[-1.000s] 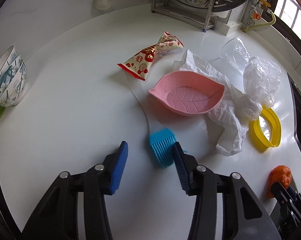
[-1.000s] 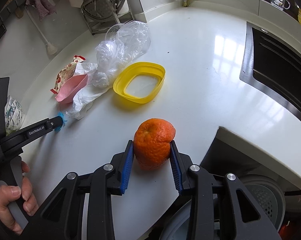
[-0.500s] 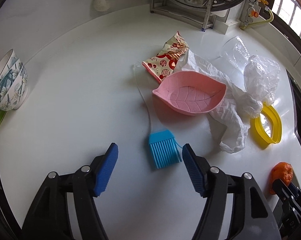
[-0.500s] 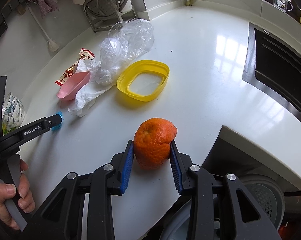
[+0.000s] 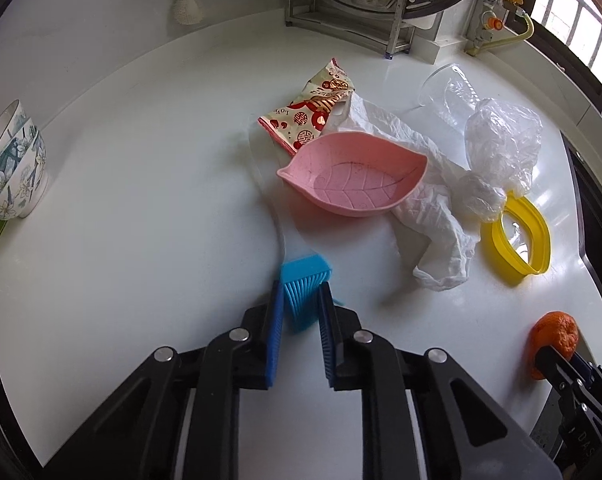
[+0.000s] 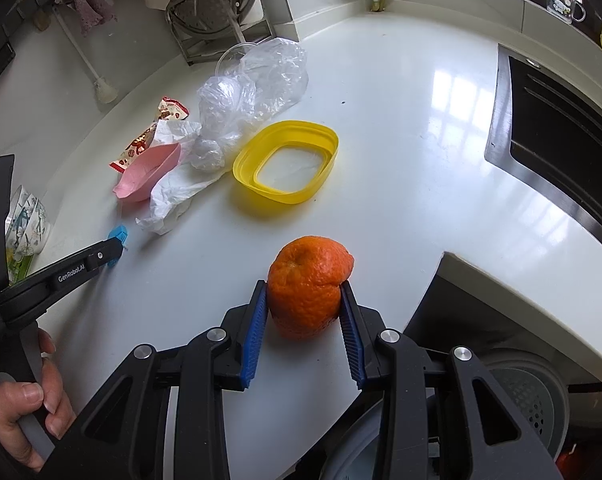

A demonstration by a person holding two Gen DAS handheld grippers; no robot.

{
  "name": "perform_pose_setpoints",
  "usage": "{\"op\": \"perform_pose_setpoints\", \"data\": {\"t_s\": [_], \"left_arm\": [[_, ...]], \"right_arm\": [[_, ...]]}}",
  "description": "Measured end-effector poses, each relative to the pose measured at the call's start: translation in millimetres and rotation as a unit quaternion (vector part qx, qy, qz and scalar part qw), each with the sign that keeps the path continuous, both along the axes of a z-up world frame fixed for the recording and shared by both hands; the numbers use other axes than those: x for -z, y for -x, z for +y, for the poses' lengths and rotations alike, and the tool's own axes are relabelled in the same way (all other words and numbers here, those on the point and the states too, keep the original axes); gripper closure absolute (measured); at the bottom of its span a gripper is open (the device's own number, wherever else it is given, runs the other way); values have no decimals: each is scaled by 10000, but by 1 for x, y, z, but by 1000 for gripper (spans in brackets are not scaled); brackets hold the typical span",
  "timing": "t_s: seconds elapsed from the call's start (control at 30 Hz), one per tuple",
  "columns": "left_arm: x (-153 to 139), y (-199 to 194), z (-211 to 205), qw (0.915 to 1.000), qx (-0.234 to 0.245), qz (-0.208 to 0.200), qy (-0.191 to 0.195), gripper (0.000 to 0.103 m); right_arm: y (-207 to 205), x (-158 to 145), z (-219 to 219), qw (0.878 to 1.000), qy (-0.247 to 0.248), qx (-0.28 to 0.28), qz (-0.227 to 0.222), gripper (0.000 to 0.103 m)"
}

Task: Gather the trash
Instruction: 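Grasp the blue brush with the left tool while the right tool holds the orange, then carry the orange and blue brush over the basket with both tools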

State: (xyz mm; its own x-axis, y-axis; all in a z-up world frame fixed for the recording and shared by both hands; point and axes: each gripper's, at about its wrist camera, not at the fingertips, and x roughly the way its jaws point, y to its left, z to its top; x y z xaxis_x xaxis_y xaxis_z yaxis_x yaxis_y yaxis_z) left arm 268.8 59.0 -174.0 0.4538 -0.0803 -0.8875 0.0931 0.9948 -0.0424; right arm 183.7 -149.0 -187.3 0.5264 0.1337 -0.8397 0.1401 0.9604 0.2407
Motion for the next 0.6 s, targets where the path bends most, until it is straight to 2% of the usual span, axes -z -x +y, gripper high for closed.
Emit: {"op": "perform_pose_setpoints", "data": {"t_s": [0.1,0.23,0.6], "left_arm": [[-1,3,10,9996,11,126,243,90],[-6,11,15,9994,118,117,302,100],[-18,29,24,9982,341,165,475,100]], "right_arm": [[1,-1,2,10000,-22,-29,-20,69],[3,-6,6,9999,-49,-69,-89,69],[13,-21,13,9997,-47,-132,-202,70]]}}
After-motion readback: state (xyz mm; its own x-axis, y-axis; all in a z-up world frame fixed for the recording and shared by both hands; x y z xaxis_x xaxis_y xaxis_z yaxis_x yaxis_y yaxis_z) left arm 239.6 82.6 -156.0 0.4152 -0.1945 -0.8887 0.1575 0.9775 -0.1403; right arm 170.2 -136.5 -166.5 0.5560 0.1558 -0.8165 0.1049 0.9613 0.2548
